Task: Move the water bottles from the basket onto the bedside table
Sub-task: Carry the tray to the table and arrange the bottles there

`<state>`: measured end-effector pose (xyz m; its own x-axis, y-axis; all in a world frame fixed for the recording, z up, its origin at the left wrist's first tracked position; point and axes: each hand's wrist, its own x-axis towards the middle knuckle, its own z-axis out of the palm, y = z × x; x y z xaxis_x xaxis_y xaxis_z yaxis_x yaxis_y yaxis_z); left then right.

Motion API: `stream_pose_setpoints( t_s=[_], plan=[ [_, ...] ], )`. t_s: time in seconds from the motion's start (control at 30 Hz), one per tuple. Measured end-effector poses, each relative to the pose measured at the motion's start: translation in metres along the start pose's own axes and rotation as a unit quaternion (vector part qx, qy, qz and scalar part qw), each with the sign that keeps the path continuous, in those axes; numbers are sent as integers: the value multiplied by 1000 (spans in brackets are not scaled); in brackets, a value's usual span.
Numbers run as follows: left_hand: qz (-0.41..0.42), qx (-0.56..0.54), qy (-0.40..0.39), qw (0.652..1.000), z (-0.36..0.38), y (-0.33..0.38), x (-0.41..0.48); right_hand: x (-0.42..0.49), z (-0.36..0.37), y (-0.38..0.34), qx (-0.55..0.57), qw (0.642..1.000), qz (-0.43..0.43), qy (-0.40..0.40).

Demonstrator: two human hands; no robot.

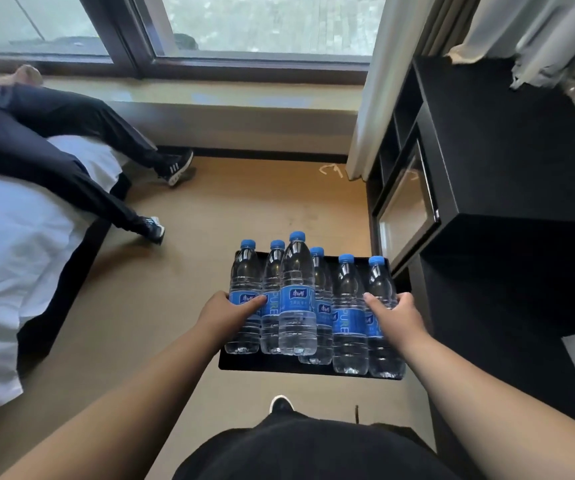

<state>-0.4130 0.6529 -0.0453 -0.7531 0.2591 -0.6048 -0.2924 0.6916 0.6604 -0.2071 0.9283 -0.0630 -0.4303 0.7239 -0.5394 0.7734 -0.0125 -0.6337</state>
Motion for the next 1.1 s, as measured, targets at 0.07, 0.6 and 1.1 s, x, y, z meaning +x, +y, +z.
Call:
stream_pose_setpoints(
  t_s=[0.07, 0.6, 1.1],
  plan=[
    [2, 3, 2, 1000, -5, 10, 12, 12, 3, -12, 4, 1000, -2, 0],
    [-6, -6, 10, 1000, 25, 130, 147, 179, -29, -103, 0, 1000, -18, -9],
    [-12, -1, 19, 1000, 82, 287, 264, 357, -111, -199, 11, 999, -19, -27]
  ],
)
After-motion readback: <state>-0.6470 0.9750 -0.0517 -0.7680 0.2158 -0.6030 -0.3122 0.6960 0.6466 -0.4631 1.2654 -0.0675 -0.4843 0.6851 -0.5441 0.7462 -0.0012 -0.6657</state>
